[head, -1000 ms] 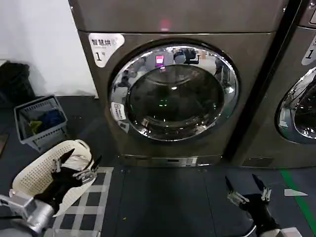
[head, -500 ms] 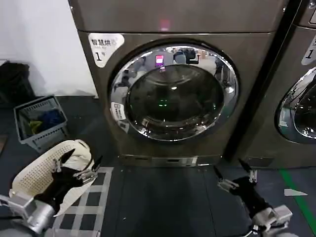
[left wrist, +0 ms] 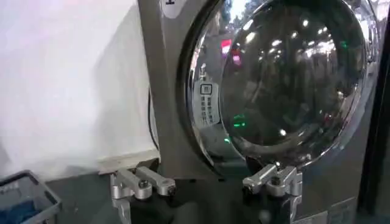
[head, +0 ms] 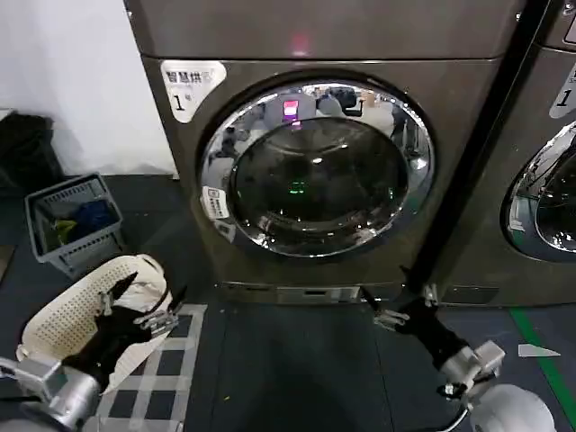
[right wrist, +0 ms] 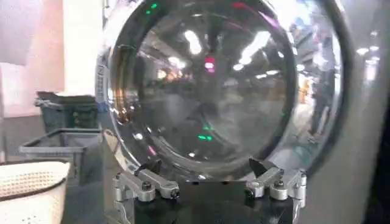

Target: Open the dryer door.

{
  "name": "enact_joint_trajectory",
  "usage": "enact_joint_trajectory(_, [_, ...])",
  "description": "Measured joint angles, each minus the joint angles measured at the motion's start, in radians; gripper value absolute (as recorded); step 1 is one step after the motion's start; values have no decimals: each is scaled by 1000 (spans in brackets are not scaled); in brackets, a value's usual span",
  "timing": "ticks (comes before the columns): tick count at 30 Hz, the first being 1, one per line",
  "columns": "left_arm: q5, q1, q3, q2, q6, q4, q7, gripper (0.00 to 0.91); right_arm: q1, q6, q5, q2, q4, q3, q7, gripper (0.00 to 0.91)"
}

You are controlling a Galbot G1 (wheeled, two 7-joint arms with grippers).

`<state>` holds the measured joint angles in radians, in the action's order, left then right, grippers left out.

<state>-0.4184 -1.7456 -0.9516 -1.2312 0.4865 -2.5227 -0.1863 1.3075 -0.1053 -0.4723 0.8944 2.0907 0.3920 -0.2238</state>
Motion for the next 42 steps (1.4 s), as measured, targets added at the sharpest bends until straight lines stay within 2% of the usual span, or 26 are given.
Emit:
enact_joint_trajectory(18, [-1, 4, 0, 6, 3, 5, -1, 907, -317, 3, -163, -63, -88, -261, -24, 907])
enact_joint_trajectory(25, [-1, 3, 1, 3, 4, 5, -1, 907, -439, 0, -216, -61, -125, -363, -37, 907])
enact_joint_trajectory(32, [-1, 1, 0, 2, 4, 6, -1, 907, -545, -1, -232, -49, -168, -452, -56, 907])
enact_joint_trajectory(42, [-1, 4, 0, 0, 5, 7, -1, 907, -689, -6, -295, -16, -246, -561, -87, 907])
